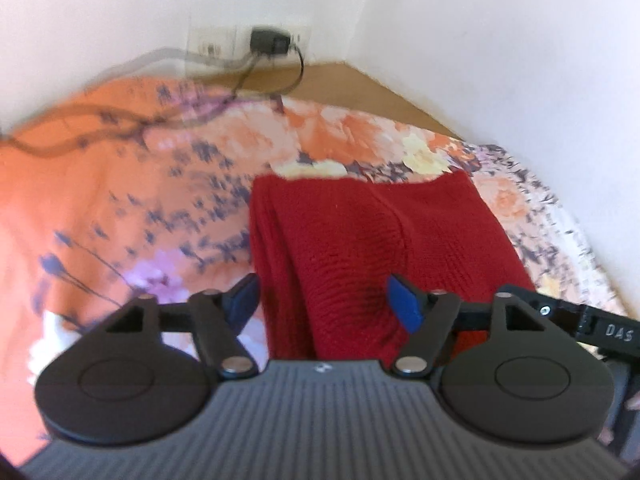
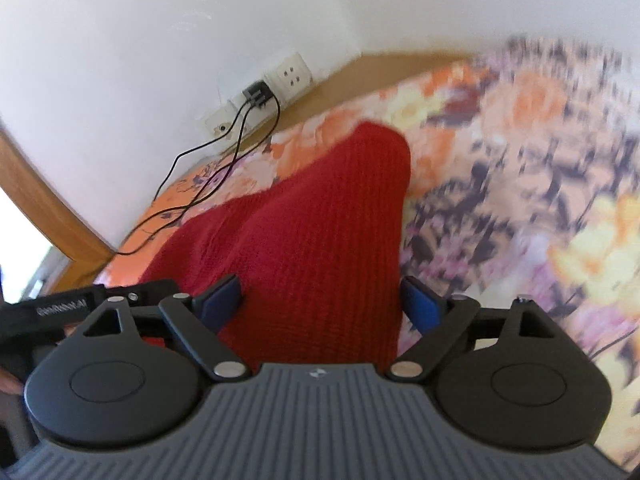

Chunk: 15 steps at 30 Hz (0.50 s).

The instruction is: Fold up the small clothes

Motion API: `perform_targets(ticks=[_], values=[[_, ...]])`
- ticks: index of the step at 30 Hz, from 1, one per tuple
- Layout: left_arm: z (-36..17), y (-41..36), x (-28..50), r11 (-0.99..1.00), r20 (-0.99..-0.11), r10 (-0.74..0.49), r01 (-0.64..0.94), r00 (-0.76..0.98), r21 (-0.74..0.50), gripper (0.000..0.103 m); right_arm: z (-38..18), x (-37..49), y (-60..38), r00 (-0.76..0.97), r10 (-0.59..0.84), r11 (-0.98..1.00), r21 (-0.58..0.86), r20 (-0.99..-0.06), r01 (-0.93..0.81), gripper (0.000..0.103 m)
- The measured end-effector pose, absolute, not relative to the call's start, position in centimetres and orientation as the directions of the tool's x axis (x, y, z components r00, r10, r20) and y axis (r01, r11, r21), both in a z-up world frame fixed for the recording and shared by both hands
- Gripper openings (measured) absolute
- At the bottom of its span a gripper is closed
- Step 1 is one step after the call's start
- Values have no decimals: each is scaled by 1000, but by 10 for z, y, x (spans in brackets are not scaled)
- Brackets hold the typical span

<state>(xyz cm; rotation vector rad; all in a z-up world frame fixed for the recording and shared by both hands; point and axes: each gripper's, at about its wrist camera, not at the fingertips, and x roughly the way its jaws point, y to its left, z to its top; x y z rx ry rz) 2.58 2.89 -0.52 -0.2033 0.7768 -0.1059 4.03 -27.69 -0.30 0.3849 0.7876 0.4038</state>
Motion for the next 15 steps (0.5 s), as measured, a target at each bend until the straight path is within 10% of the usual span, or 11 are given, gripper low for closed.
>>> perform_targets(ticks=[15], values=[[13, -19, -9, 998, -694, -11, -30, 720, -46, 85, 35, -5, -263, 675, 392, 910, 372, -625, -183, 102]])
